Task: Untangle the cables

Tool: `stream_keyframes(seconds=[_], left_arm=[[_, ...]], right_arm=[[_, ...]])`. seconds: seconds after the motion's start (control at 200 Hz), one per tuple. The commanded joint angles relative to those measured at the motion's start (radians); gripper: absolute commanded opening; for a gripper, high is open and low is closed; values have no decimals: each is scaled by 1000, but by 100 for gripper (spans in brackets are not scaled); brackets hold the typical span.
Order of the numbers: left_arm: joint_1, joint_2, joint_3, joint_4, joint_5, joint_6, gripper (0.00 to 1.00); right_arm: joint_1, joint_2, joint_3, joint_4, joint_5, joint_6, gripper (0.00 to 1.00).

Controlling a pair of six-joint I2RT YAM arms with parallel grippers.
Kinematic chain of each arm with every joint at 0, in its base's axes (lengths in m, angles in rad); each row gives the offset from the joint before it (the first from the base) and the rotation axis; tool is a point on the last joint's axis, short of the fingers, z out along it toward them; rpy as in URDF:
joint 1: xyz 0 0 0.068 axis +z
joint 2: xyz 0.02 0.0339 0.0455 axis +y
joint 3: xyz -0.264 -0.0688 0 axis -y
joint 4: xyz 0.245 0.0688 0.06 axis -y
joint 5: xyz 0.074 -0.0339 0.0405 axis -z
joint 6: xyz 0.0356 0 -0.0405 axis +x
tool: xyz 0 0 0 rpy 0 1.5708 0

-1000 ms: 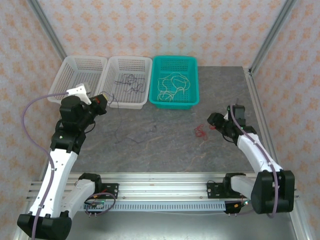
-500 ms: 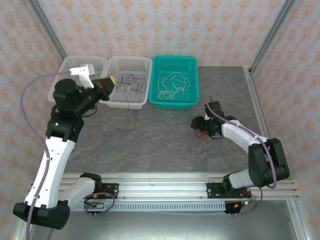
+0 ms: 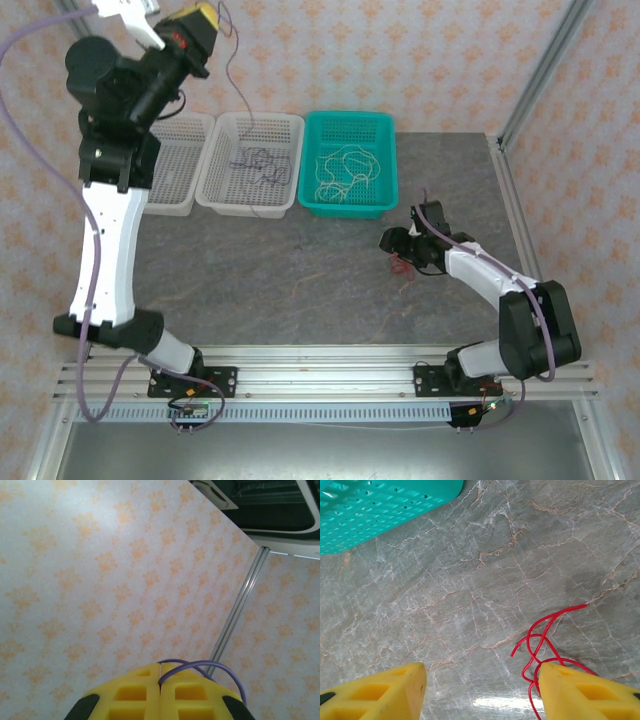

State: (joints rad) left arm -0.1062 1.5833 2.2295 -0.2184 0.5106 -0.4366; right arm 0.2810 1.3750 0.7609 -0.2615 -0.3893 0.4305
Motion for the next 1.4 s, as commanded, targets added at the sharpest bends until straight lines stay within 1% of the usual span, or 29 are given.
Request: stream_keyframes(seconds=[0.0, 0.075, 0.11, 0.145, 0.245, 0.325, 0.34, 0.39, 0.475, 0.545, 0.716, 0.796, 0.941, 1.066, 1.176, 1.296, 1.311, 1.331, 1.396], left_arm=[[35, 117, 246, -37, -39, 5, 0], [64, 230, 437, -63, -47, -47, 0], [77, 275, 497, -57, -48, -67, 0], [85, 304, 521, -34, -53, -81, 0], [102, 315, 461, 23, -61, -87, 0], [106, 319, 438, -13, -59, -65, 0], [106, 346, 433, -21, -57, -60, 0], [106, 364, 416, -44, -49, -51, 0], [106, 384, 369, -53, -36, -32, 0], [107, 404, 337, -58, -47, -8, 0], [122, 479, 320, -133, -39, -11, 0], [120, 477, 233, -120, -30, -24, 0], [118, 411, -49, -15, -58, -45, 0], [107, 379, -250, 23, -85, -22, 0], [97, 401, -356, 25, -98, 5, 0], [90, 445, -386, 22, -72, 24, 0], [88, 446, -387, 23, -69, 25, 3], [87, 446, -390, 25, -69, 29, 9], [81, 433, -396, 36, -74, 38, 40]], right_arm=[[1, -30, -8, 17, -2, 11, 61], [1, -40, -11, 11, 3, 5, 61], [0, -45, -12, 8, 7, 3, 61], [1, -50, -15, 6, 10, 2, 61], [1, -60, -21, 6, 12, 3, 61], [0, -67, -30, 9, 15, 8, 61], [1, -68, -32, 12, 15, 9, 61], [0, -68, -37, 17, 15, 10, 61], [0, -64, -37, 18, 9, 13, 61], [0, -61, -34, 17, 4, 12, 61], [1, -70, -35, 10, 5, 8, 62], [1, -73, -41, 13, 13, 8, 62], [0, -69, -43, 14, 7, 8, 62], [1, -64, -40, 15, 5, 8, 62], [0, -60, -32, 14, 2, 8, 62], [0, -63, -17, -5, 4, 6, 62], [1, -66, -16, -10, 7, 5, 62], [1, -69, -14, -13, 10, 4, 62], [1, -82, -13, -25, 22, 2, 62]])
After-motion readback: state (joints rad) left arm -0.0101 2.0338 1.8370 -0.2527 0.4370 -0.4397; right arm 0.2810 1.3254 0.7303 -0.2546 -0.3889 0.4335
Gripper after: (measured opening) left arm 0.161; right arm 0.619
